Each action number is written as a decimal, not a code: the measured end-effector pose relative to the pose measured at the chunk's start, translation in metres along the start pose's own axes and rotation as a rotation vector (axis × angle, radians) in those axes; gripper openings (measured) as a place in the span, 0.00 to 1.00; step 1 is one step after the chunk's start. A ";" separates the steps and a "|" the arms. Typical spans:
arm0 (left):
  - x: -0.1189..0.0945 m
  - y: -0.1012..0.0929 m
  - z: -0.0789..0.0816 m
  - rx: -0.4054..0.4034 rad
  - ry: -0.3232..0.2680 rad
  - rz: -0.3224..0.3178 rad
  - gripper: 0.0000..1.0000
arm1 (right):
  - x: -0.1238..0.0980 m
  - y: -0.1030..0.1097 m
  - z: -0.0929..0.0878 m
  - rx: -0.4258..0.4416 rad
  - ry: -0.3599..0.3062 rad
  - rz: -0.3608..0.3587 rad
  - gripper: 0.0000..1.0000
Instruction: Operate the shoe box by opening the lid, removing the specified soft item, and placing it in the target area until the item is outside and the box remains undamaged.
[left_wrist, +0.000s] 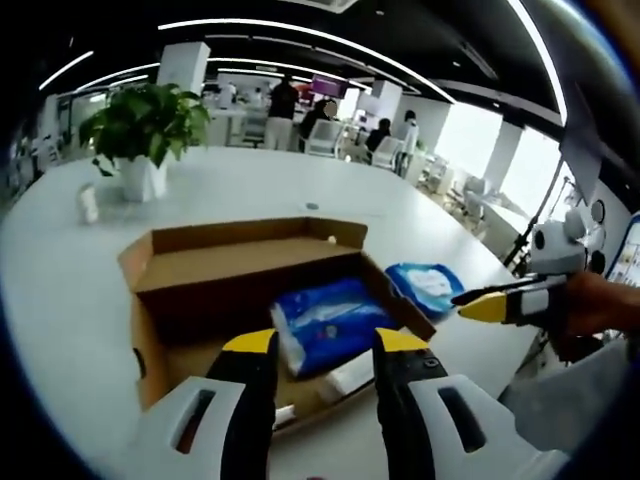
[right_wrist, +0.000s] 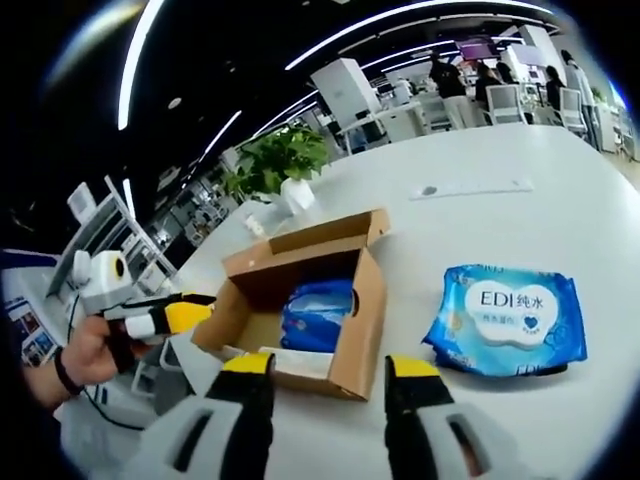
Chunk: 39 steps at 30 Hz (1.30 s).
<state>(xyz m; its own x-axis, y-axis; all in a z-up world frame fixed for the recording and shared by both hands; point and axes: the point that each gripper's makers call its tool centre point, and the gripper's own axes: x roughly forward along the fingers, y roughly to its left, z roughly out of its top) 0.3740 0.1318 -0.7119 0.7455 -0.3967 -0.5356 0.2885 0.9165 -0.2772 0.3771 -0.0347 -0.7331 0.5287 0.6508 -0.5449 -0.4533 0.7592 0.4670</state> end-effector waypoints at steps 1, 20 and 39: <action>-0.001 0.001 0.000 0.002 0.000 0.005 0.37 | 0.001 0.001 0.001 -0.007 0.003 0.002 0.41; -0.002 0.010 0.001 -0.052 -0.008 0.022 0.36 | 0.045 0.021 0.019 -0.277 0.146 0.062 0.42; -0.007 0.026 0.002 -0.071 -0.019 0.059 0.38 | 0.080 0.032 0.024 -0.372 0.225 0.119 0.48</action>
<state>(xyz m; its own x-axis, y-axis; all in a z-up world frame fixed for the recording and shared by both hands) 0.3776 0.1585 -0.7142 0.7715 -0.3403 -0.5375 0.2010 0.9320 -0.3016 0.4225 0.0411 -0.7449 0.3065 0.6860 -0.6598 -0.7506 0.6005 0.2757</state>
